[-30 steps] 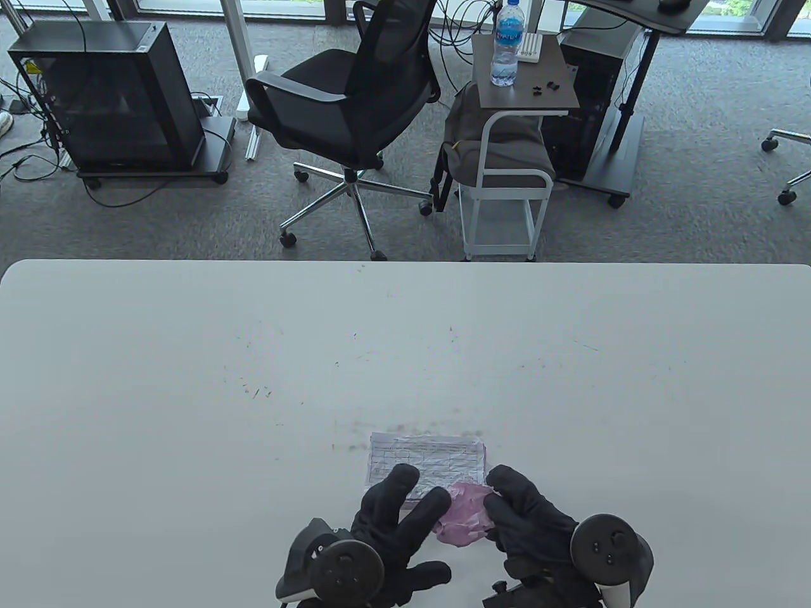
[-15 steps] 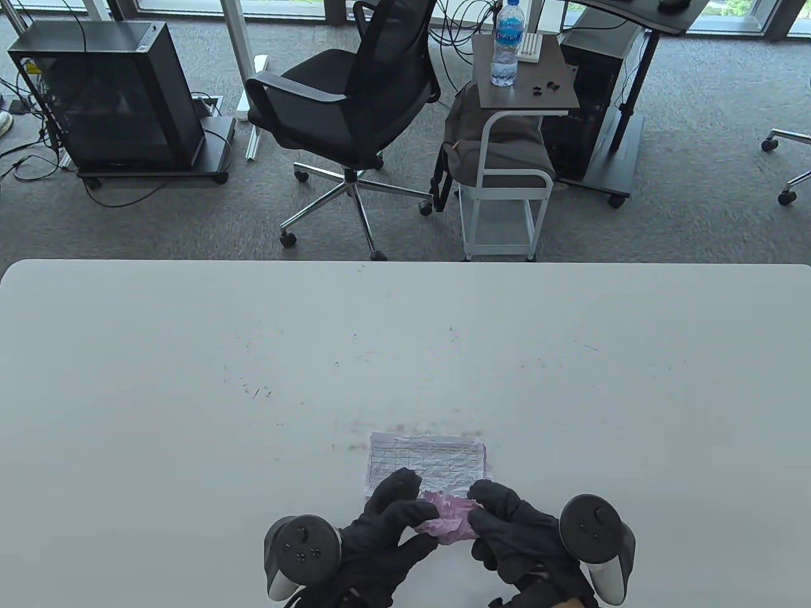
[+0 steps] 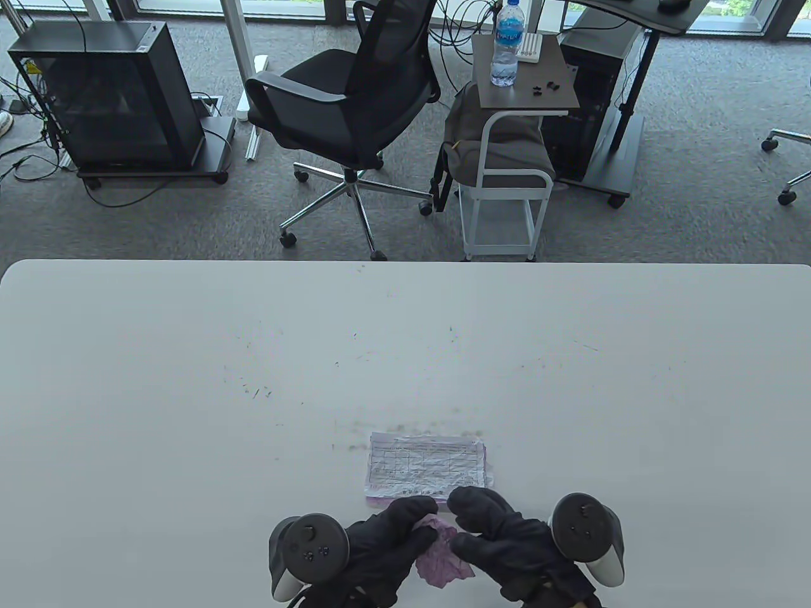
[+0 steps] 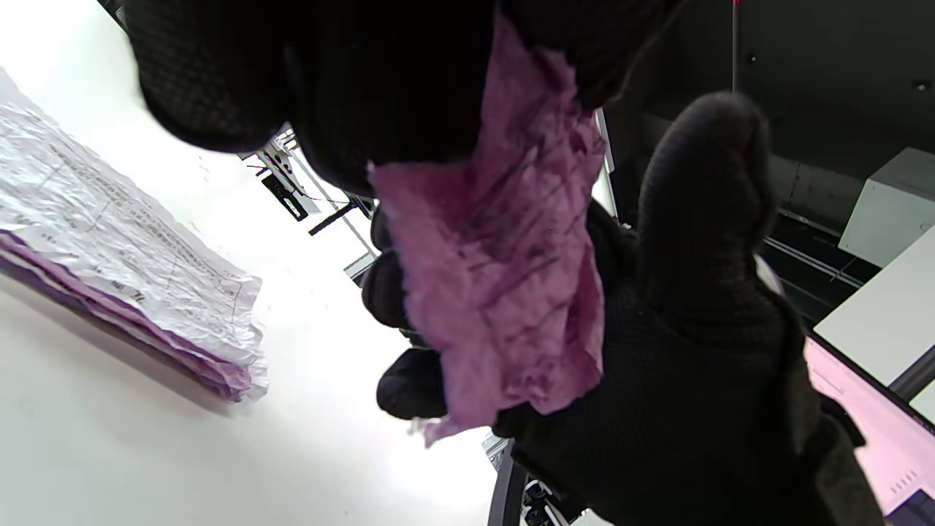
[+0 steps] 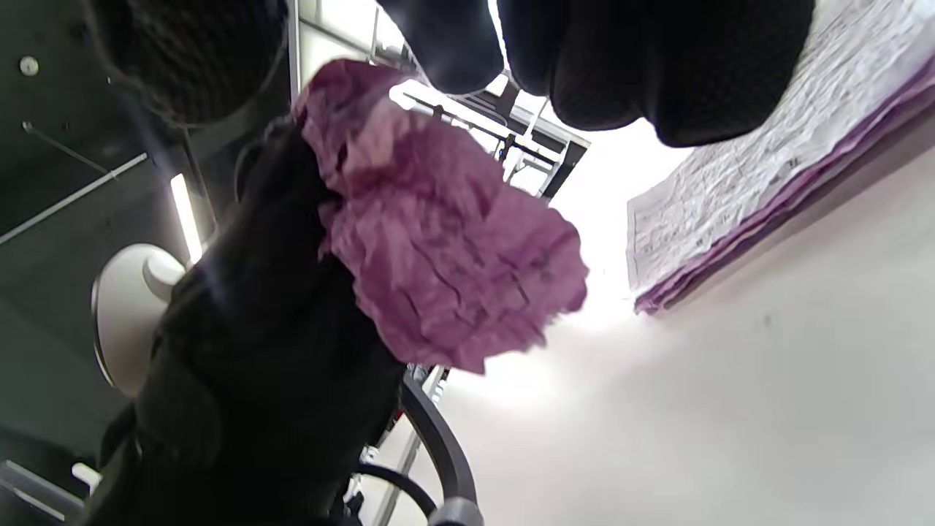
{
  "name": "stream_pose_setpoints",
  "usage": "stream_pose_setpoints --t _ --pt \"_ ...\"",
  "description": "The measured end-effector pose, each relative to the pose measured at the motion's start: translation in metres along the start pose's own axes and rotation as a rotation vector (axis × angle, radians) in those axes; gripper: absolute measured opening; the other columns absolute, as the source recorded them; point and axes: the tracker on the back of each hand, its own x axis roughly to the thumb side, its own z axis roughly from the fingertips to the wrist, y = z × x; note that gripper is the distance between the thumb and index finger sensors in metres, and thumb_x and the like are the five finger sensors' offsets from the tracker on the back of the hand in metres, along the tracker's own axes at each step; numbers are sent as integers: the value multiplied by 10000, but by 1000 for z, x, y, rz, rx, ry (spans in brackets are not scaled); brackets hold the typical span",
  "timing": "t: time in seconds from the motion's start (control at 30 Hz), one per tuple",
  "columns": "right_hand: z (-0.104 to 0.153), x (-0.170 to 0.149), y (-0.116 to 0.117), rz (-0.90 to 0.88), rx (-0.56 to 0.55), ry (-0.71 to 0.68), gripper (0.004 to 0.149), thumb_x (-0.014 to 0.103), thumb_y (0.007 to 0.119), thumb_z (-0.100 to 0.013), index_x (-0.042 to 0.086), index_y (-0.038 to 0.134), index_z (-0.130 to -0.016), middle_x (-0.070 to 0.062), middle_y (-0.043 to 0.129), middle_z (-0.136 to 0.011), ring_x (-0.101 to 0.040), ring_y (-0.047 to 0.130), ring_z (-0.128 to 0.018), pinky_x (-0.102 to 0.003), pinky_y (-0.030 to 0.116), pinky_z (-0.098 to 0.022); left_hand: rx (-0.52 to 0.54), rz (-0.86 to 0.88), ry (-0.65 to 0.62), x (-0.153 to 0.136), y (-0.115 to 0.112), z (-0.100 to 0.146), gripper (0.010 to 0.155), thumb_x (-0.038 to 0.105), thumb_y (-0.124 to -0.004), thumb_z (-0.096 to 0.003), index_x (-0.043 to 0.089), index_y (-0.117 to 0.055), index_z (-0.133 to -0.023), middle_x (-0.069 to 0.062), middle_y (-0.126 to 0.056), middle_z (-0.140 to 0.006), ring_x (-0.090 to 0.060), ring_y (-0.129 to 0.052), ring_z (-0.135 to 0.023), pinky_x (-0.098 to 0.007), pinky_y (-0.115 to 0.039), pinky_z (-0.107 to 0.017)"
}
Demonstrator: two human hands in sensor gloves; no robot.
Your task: Flatten crumpled invoices and stack
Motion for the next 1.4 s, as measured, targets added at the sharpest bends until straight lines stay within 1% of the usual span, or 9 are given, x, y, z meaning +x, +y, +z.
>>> stream_pose_setpoints --t 0.17,0.27,0.33,0.57,0.9,1.07,1.17,1.3,1.4 --pt "-3 2 3 -71 -146 -38 426 347 802 -513 129 748 -875 -252 827 -858 -340 923 -602 -461 860 -399 -2 56 44 -7 3 2 526 367 -697 -591 112 -580 -1037 -43 -860 -730 -271 -975 -560 -523 -827 -493" --pt "1 -3 -2 -156 -212 -27 409 343 791 -520 154 748 -880 -240 837 -844 -321 929 -587 -445 864 -391 -115 238 68 -17 0 0 938 592 -731 -524 96 -219 -1133 -216 -357 -1112 -489 -659 -923 -633 -666 -624" --pt "3 -7 -5 -216 -268 -16 411 351 778 -526 160 744 -889 -230 847 -835 -320 931 -578 -445 864 -384 -188 340 66 -20 -6 -3 1042 580 -801 -496 77 -142 -1126 -278 -189 -1122 -563 -542 -991 -669 -625 -647" --pt "7 -7 -12 -247 -309 -32 423 360 744 -542 141 731 -904 -226 852 -823 -323 932 -572 -450 863 -383 -27 392 144 -30 -2 -2 565 232 -796 -572 95 -563 -1069 -97 -778 -896 -295 -961 -704 -543 -805 -575" --pt "10 -9 -34 115 -267 72 403 292 813 -511 111 763 -868 -249 863 -801 -336 936 -559 -464 863 -374 157 325 105 -35 29 5 560 202 -727 -593 108 -489 -1090 -107 -696 -947 -452 -812 -886 -685 -694 -617" --pt "8 -5 -30 359 -156 142 421 276 830 -503 129 727 -884 -243 833 -841 -346 919 -599 -476 853 -399 172 40 52 -23 30 5 541 165 -736 -570 85 -530 -1065 -144 -704 -920 -225 -995 -539 -558 -825 -539" --pt "10 -1 -34 448 -59 139 712 471 821 -477 102 516 -1004 -298 574 -1024 -430 777 -762 -525 793 -481 131 -118 -22 -11 27 4 539 163 -741 -564 86 -543 -1060 -144 -714 -914 -169 -990 -424 -511 -852 -508" --pt "11 10 -36 294 -128 -37 873 611 762 -437 93 413 -1047 -358 410 -1074 -523 651 -854 -573 739 -542 42 -248 -102 6 13 0 541 172 -755 -563 81 -558 -1058 -148 -733 -903 -122 -982 -295 -450 -891 -444" --pt "8 15 -21 178 -44 -79 878 603 777 -439 82 423 -1050 -368 433 -1070 -536 643 -858 -591 725 -546 -19 -301 -156 16 1 -2 540 182 -756 -566 80 -560 -1059 -147 -738 -900 -96 -970 -244 -417 -904 -415"
